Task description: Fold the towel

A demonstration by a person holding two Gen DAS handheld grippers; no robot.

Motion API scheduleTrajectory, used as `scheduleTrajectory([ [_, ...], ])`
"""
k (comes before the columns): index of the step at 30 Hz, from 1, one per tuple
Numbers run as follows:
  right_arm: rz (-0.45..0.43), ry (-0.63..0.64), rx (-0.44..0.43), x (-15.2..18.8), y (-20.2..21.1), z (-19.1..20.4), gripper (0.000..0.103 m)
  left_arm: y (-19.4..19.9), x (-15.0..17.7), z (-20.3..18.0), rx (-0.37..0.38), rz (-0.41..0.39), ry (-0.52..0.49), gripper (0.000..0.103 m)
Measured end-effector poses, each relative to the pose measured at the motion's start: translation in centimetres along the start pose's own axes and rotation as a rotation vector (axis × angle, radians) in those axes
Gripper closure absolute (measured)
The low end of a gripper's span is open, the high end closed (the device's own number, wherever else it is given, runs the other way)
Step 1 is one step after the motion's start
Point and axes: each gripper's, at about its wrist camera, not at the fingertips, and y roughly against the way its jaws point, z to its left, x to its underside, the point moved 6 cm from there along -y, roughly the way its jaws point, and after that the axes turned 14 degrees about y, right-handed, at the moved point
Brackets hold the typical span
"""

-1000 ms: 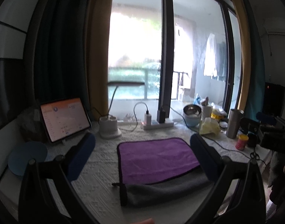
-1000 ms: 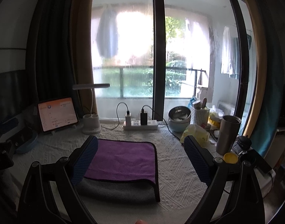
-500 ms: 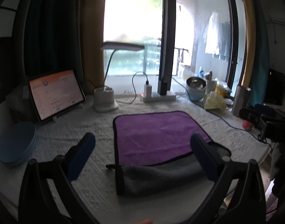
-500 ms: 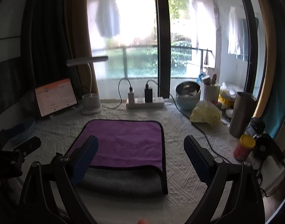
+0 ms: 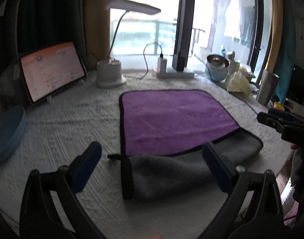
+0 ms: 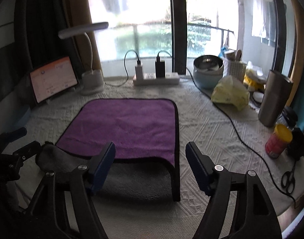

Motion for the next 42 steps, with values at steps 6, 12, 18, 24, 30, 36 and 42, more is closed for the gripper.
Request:
scheduleTrajectory([
  [6,0.066,0.003,-0.036,1.5,-2.7,-0.3,0.032,-2.0,0.9,0.3,-0.012,0.057,0.003,0.002],
  [12,0.119,-0.003,-0.055,2.5,-4.9,-0.7,0.032,-3.4,1.6,0.5,-0.014,0.108,0.003,0.01],
  [18,0.17,0.0,-0.077,3.7,-6.8,-0.7,0.036,-4.0,2.0,0.5,-0.032,0.131,-0.011,0.021],
  [24,0.189,0.016,-0.078,4.3,-7.6,-0.2,0.06,-4.2,2.3,0.9,-0.047,0.138,-0.015,0.044],
  [30,0.179,0.074,-0.053,4.3,-7.2,0.2,0.086,-4.1,2.5,1.3,-0.069,0.133,-0.025,0.072],
  [36,0.144,0.13,-0.029,3.8,-6.0,0.6,0.092,-3.5,2.4,1.0,-0.058,0.118,-0.039,0.089],
  [42,0.089,0.131,-0.026,2.4,-4.4,0.5,0.092,-2.5,1.4,0.8,-0.046,0.087,-0.038,0.092],
])
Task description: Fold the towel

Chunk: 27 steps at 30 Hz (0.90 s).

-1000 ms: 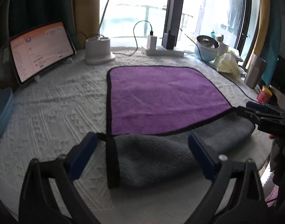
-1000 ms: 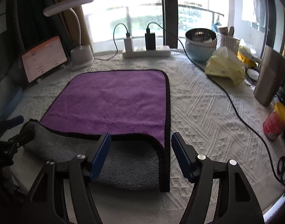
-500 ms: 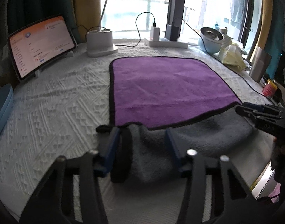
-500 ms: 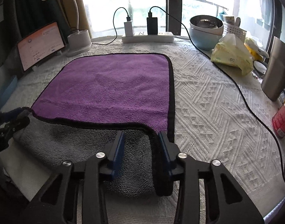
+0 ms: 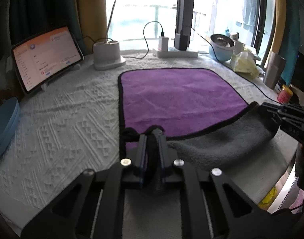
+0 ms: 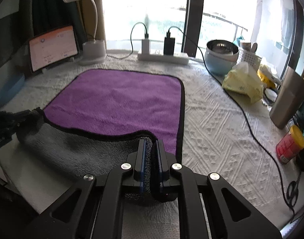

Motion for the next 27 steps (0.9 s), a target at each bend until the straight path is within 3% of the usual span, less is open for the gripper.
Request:
scheduleTrajectory([
  [13,-0.09,-0.019,0.0,-3.3,2.1,-1.3,0.092,1.9,-3.9,-0.6,0.02,-0.082,0.008,0.092],
  [27,-0.133,-0.02,0.018,-6.9,1.0,-4.2,0.092,1.0,-9.0,-1.3,0.036,-0.155,0.014,0.092],
])
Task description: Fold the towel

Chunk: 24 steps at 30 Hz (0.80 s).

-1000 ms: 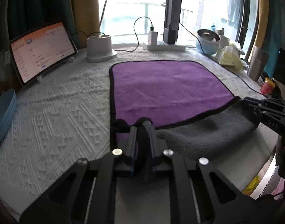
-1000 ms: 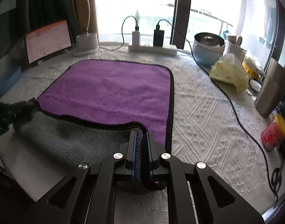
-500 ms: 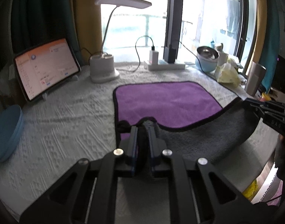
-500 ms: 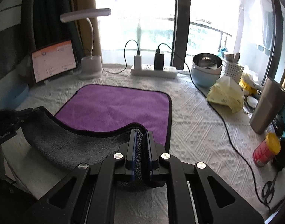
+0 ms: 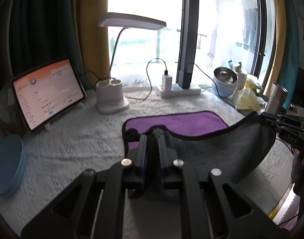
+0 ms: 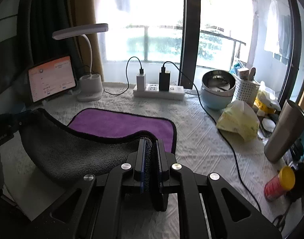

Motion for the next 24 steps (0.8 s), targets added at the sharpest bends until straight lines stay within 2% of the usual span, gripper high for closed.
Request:
scheduleTrajectory([
  [24,-0.027,-0.004,0.007,-4.1,-5.7,-3.0,0.092,-5.2,-4.5,-0.3,0.0,-0.03,-0.027,0.092],
])
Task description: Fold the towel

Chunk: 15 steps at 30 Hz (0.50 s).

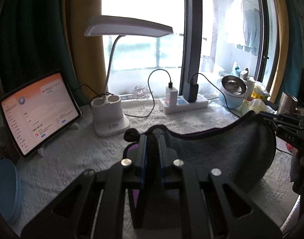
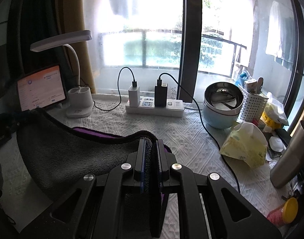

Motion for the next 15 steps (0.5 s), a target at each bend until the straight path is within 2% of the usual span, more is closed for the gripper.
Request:
scheduleTrajectory([
  [15,0.054,-0.009,-0.01,-0.3,-5.2,-1.2,0.092,-5.3,-0.8,0.9,-0.008,0.026,0.013,0.092],
])
